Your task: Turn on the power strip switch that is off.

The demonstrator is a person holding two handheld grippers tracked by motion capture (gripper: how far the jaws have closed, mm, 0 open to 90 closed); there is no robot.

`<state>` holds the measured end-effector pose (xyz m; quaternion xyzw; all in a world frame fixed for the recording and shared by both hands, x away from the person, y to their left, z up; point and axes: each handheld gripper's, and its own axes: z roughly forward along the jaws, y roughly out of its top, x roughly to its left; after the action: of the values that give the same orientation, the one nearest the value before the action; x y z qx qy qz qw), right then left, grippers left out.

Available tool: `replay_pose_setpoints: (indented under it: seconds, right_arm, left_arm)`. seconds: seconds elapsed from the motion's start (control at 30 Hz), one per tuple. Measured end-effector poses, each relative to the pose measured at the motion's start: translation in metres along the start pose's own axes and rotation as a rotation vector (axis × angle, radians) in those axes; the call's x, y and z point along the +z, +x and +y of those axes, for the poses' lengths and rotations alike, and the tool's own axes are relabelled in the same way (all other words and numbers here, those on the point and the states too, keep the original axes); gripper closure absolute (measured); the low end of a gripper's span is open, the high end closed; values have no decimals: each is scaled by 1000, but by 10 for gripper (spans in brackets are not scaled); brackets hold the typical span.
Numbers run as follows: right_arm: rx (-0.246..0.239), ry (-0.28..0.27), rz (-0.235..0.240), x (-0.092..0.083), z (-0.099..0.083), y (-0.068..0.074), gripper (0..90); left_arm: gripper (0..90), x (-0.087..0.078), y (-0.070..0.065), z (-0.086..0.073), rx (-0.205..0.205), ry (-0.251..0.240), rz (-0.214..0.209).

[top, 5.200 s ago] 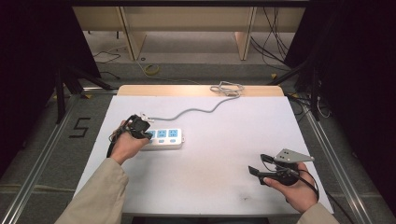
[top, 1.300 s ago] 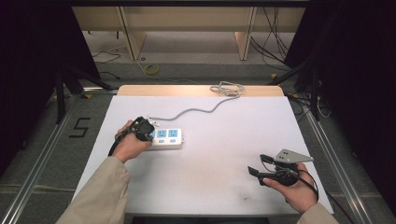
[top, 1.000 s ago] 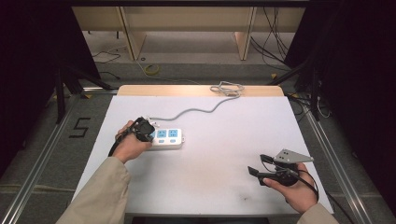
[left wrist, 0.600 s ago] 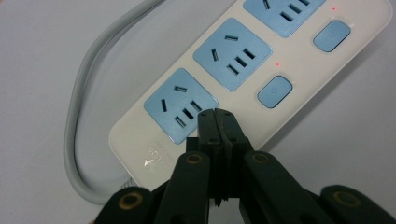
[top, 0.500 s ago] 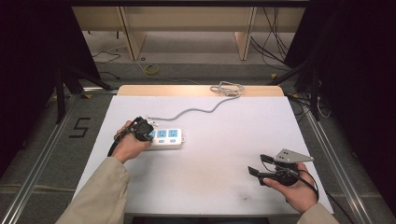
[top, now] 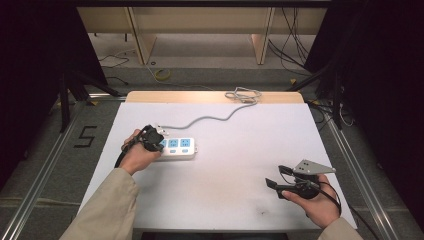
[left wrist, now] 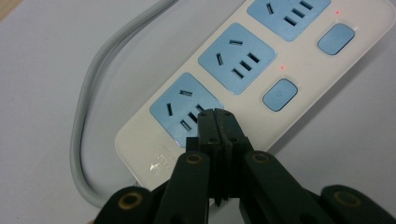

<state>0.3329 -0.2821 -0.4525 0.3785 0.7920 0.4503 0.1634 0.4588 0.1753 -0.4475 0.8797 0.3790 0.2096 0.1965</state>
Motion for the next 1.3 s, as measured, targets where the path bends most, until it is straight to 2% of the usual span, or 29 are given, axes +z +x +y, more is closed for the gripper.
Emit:
replay_pose_setpoints:
  seconds: [0.2,0.23,0.27,0.43,0.67,0.93,1.07,1.13,1.23,1.3]
  right_arm:
    - [0,0,0,0,0,0,296]
    - [-3,-1,1,0,0,0,296]
    - [-4,-1,0,0,0,0,296]
    - [-3,-1,0,0,0,0,296]
    - [-2,-3,1,0,0,0,296]
    - [0,-2,2,0,0,0,296]
    - [0,-1,1,0,0,0,296]
    - [0,-1,2,0,0,0,296]
    - [1,-2,3,0,0,0,295]
    - [1,-2,2,0,0,0,295]
  left_arm:
    - [894,-7,2,0,-20,-53,4]
    - [880,-8,2,0,-31,-66,6]
    - [824,-9,3,0,-31,-66,1]
    - [815,-15,3,0,-61,-92,-9]
    - [750,-21,4,0,-108,-133,-23]
    - [608,-28,6,-1,-139,-212,-23]
    - [505,-30,6,-1,-147,-261,-39]
    - [457,-32,6,-1,-141,-277,-34]
    - [377,-35,3,-1,-152,-301,-33]
    - [337,-37,1,-1,-169,-316,-47]
